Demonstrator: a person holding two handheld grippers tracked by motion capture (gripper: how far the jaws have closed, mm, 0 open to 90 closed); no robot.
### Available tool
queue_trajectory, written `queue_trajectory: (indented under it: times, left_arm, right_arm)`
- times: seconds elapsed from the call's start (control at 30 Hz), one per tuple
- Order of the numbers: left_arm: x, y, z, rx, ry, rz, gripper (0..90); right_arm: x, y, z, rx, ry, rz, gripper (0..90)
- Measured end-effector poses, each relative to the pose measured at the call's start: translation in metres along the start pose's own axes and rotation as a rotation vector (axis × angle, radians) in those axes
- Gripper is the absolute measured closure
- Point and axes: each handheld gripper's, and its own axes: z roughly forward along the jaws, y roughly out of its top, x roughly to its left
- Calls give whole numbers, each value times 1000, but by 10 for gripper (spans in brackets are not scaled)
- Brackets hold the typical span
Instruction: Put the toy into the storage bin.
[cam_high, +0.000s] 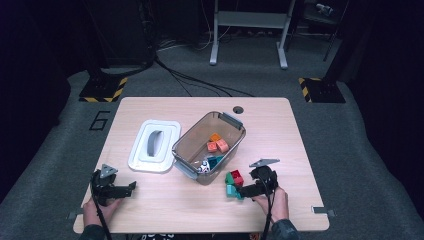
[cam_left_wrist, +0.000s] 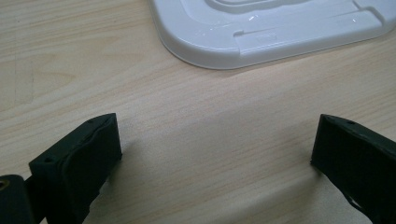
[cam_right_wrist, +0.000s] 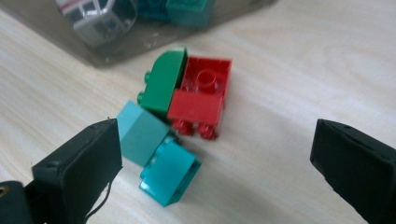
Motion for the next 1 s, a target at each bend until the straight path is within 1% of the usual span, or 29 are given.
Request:
queue_trajectory:
  times: [0.03, 0.1, 0.13, 0.2, 0.23, 0.3, 0.4, 0.47, 0.53, 0.57, 0.6, 0.63, 0.77, 0.9, 0.97, 1.0]
  left_arm:
    - [0, 0, 0, 0, 0, 0, 13]
    - [0, 0, 0, -2, 1, 1, 13]
    - [0, 0, 0, -2, 1, 1, 13]
    - [0, 0, 0, 6, -3, 3, 13]
    - [0, 0, 0, 5, -3, 3, 13]
    - [0, 0, 0, -3, -2, -7, 13]
    - [0, 0, 0, -3, 1, -7, 13]
    - [0, 0, 0, -3, 1, -7, 13]
    - [0, 0, 0, -3, 1, -6, 13]
    - [0, 0, 0, -3, 1, -6, 13]
    - [-1, 0, 0, -3, 1, -7, 13]
    - [-1, 0, 0, -3, 1, -7, 13]
    - [0, 0, 0, -3, 1, -6, 13]
    - [0, 0, 0, -3, 1, -7, 13]
    - [0, 0, 0, -2, 1, -6, 13]
    - [0, 0, 0, -2, 1, -6, 13]
  right_arm:
    - [1, -3, 2, 5, 12, 4, 7]
    - [3, -8, 7, 16, 1, -1, 12]
    - [3, -10, 9, 16, 4, 1, 56]
    - [4, -13, 11, 20, 17, 1, 109]
    - [5, -14, 12, 19, 15, 5, 153]
    - [5, -17, 14, 25, 10, 12, 206]
    - [5, -18, 15, 37, 13, 6, 313]
    - [4, -19, 14, 33, 7, 10, 391]
    - [4, -19, 13, 38, 4, 11, 441]
    - [3, -19, 12, 42, 1, 3, 486]
    - [3, -19, 12, 43, -2, 2, 504]
    - [2, -19, 12, 47, -9, -7, 542]
    - [1, -20, 12, 55, -28, -18, 650]
    - [1, -20, 11, 52, -42, -20, 674]
    - [1, -20, 11, 45, -56, -31, 676]
    - [0, -20, 10, 47, -50, -31, 677]
